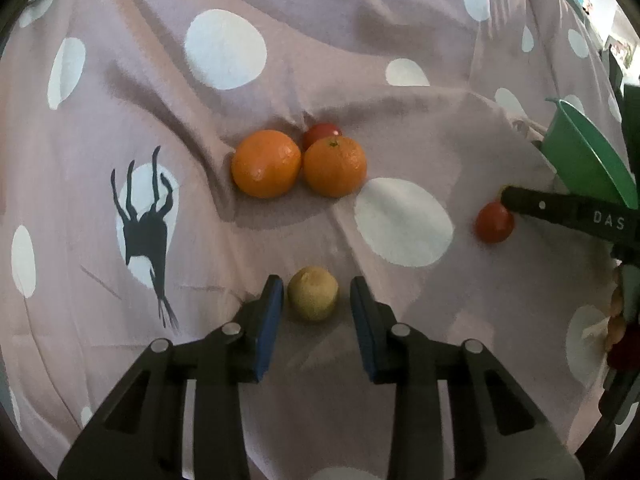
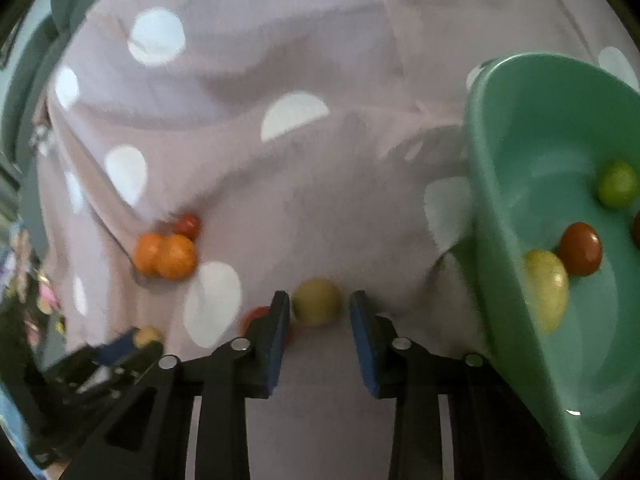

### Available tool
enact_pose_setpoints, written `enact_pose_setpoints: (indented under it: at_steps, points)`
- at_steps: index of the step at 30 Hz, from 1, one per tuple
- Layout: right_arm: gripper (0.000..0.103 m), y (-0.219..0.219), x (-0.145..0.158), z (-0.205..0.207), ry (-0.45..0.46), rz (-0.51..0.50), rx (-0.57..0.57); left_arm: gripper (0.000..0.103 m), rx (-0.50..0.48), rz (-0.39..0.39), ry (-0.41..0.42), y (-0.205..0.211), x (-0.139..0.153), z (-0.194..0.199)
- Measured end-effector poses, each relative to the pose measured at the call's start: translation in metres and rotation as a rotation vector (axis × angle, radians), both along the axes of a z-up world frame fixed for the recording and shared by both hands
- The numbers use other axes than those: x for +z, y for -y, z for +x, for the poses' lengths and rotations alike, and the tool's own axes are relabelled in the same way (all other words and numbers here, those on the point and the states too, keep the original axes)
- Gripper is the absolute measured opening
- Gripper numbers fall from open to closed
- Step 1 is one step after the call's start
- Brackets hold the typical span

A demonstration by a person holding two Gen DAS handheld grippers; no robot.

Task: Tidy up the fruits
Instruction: 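Grasp a small tan fruit with each tool, then carry both tan fruits over the green bowl and open both tools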

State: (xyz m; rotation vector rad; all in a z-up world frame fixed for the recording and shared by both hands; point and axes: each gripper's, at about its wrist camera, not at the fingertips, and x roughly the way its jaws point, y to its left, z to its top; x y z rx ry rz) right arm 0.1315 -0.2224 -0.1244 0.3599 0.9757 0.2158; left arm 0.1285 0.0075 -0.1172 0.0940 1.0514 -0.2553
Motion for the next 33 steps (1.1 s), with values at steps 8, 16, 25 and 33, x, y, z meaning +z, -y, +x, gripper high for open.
enact_pose_setpoints:
  at_steps: [8, 16, 25, 33]
  points:
    - [0.031, -0.004, 0.004, 0.0, 0.005, -0.069, 0.031, 0.025, -0.048, -0.004, 0.018, 0.002, -0.002, -0.004]
    - [0.029, -0.002, 0.008, -0.017, 0.05, 0.011, 0.073, 0.025, -0.055, -0.121, 0.047, -0.009, 0.008, -0.026]
    - [0.029, 0.003, 0.02, -0.071, 0.127, 0.115, 0.144, 0.026, -0.01, -0.244, 0.062, -0.024, 0.032, -0.067]
    - [0.029, 0.006, 0.028, -0.11, 0.188, 0.106, 0.175, 0.026, 0.005, -0.288, 0.054, -0.021, 0.042, -0.098]
